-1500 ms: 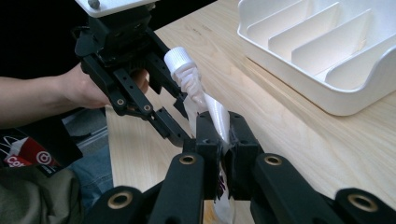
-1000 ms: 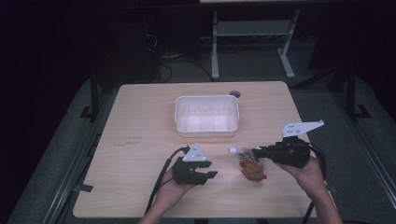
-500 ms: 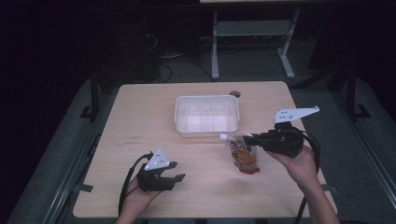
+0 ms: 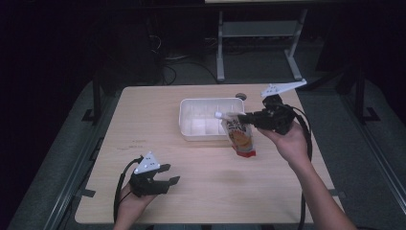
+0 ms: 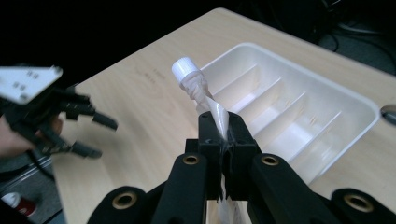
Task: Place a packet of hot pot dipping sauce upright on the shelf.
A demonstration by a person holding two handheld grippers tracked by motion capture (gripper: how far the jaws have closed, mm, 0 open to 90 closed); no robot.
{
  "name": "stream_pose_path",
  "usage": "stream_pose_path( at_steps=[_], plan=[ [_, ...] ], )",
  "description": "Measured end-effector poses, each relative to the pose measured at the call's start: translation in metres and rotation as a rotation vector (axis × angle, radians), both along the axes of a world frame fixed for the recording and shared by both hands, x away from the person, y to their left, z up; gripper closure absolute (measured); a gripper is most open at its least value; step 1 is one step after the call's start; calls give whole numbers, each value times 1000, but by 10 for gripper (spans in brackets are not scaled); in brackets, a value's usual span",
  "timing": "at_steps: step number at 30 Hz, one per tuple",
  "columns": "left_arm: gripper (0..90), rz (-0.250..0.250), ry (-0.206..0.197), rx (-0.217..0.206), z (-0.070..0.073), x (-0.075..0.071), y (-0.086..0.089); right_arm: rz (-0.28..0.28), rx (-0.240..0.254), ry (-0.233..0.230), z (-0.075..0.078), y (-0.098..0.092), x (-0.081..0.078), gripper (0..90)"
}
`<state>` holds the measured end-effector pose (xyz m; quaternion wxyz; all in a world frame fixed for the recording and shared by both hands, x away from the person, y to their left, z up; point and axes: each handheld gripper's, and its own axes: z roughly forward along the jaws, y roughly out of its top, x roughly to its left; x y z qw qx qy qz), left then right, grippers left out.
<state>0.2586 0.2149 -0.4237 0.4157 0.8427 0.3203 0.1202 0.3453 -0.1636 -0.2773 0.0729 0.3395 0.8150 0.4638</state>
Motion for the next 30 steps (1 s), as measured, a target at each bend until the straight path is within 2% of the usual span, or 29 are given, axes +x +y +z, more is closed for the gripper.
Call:
stream_pose_path(
  at_steps=[2, 3, 7, 8, 10, 12, 13, 15, 16, 18, 19, 21, 24, 28, 29, 30],
  plan=[
    [413, 1, 5, 3, -1, 0, 0, -5, -6, -8, 3, 2, 5, 868],
    [413, -1, 8, 7, -2, 1, 0, -17, -9, -17, 8, 7, 15, 869],
    [412, 7, 1, 3, -2, 1, 2, -56, -31, -21, 12, 17, 40, 869],
    [412, 7, 1, 3, -2, 1, 2, -56, -31, -21, 12, 17, 40, 869],
    [411, 16, 1, 2, -2, 1, 5, -101, -70, -24, 14, 24, 59, 870],
    [411, 19, 1, 3, -2, 2, 6, -112, -73, -22, 13, 25, 65, 870],
    [411, 19, 1, 9, -2, 2, 6, -141, -68, -15, 11, 28, 79, 870],
    [410, 20, 0, 9, -2, 2, 6, -153, -73, -7, 10, 29, 83, 870],
    [411, 20, 0, 9, -2, 2, 6, -188, -87, -2, 7, 31, 95, 870],
    [410, 22, -1, 6, -2, 2, 6, -204, -86, -1, 6, 32, 99, 870],
    [411, 23, -1, 5, -2, 2, 6, -245, -101, 7, 3, 32, 110, 871],
    [411, 22, -4, 13, -3, 2, 7, -259, -108, 9, 2, 31, 113, 872],
    [411, 33, -7, -5, 0, 2, 11, -336, -173, 1, -1, 31, 122, 872],
    [411, 37, -10, -13, 1, 2, 12, -367, -223, -11, -1, 32, 122, 872],
    [410, 37, -11, -12, 0, 2, 12, -390, -268, -31, 0, 35, 122, 872],
    [411, 37, -11, -12, 0, 2, 12, -390, -268, -31, 0, 35, 122, 872]
  ],
)
